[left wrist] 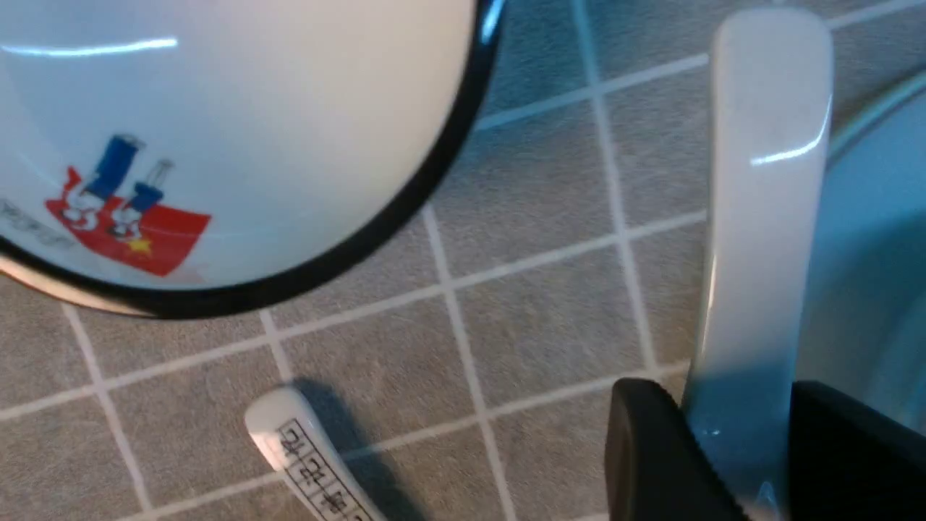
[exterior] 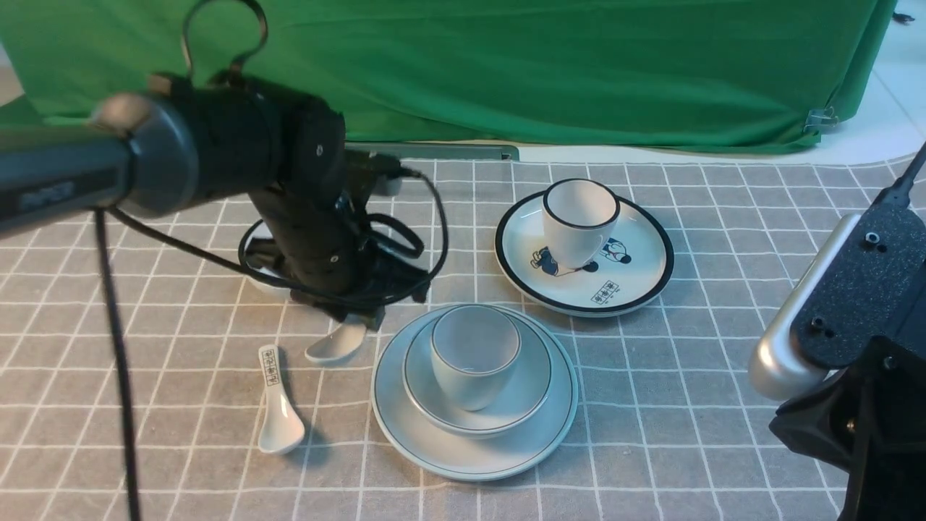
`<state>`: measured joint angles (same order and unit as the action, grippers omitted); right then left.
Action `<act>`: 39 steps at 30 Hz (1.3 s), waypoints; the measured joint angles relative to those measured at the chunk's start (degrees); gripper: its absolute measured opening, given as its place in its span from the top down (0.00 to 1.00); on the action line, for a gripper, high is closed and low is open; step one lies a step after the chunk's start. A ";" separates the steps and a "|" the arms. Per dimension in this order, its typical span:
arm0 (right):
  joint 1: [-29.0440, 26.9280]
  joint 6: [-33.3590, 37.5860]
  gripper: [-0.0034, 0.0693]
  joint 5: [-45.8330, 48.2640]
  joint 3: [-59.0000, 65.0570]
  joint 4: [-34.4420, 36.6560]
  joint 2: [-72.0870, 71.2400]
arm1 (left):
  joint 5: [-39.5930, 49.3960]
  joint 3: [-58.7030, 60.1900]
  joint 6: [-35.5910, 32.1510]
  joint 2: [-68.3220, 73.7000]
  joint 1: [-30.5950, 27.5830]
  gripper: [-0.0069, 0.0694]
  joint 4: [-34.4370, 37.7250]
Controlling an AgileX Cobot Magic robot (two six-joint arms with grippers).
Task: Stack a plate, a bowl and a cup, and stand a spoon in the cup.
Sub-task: Use the left arm to put the blue soup spoon into the blue teacup in the middle
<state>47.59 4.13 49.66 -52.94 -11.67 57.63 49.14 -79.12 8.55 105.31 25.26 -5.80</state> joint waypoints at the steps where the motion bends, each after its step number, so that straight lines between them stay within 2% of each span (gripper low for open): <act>1: 0.00 -0.32 0.86 0.14 0.00 -0.30 0.00 | -0.38 1.34 -0.25 -2.44 0.98 0.64 -0.24; 3: 0.00 -1.61 0.86 0.22 0.00 -1.20 -0.20 | -1.96 4.21 -0.40 -6.09 2.42 0.64 -0.45; 6: 0.00 -5.19 0.86 0.22 0.06 -4.33 -1.71 | -13.17 12.62 -0.47 -15.20 5.61 0.64 -0.46; 9: 0.00 -8.25 0.86 0.22 0.06 -6.86 -4.31 | -32.16 22.66 -0.47 -24.12 7.54 0.64 -0.18; 12: 0.00 -9.40 0.86 0.22 0.06 -7.52 -6.87 | -55.75 33.29 -0.26 -29.95 8.06 0.64 0.81; 13: 0.00 -9.89 0.86 0.22 0.06 -7.56 -7.76 | -67.35 38.20 0.50 -31.04 8.06 0.64 1.14; 17: 0.00 -11.07 0.86 0.22 0.06 -7.70 -10.13 | -90.75 47.03 3.67 -29.26 8.06 0.64 -1.15; 18: 0.00 -11.14 0.86 0.22 0.06 -7.70 -10.22 | -92.65 47.51 3.81 -29.02 8.06 0.64 -1.52; 19: 0.00 -11.14 0.86 0.22 0.06 -7.70 -10.68 | -97.80 48.28 4.62 -27.20 8.06 0.64 -5.25; 22: 0.00 -11.19 0.86 0.22 0.06 -7.76 -10.87 | -104.45 47.74 7.13 -22.25 8.06 0.64 -12.51; 24: 0.00 -11.19 0.86 0.22 0.06 -7.76 -10.87 | -106.39 47.06 8.15 -19.66 8.06 0.64 -14.45; 29: 0.00 -11.14 0.86 0.48 0.06 -7.76 -10.87 | -111.23 45.02 8.57 -13.65 8.06 0.64 -14.71; 36: 0.00 -11.14 0.86 0.66 0.06 -8.08 -10.87 | -111.83 44.58 8.19 -8.42 8.06 0.64 -15.00; 39: 0.00 -11.14 0.86 0.41 0.06 -8.21 -10.87 | -112.65 44.58 6.19 -6.08 8.06 0.64 -11.49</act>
<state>47.59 -7.01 50.07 -52.88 -19.88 46.76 -63.50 -34.54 14.75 99.23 33.32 -17.29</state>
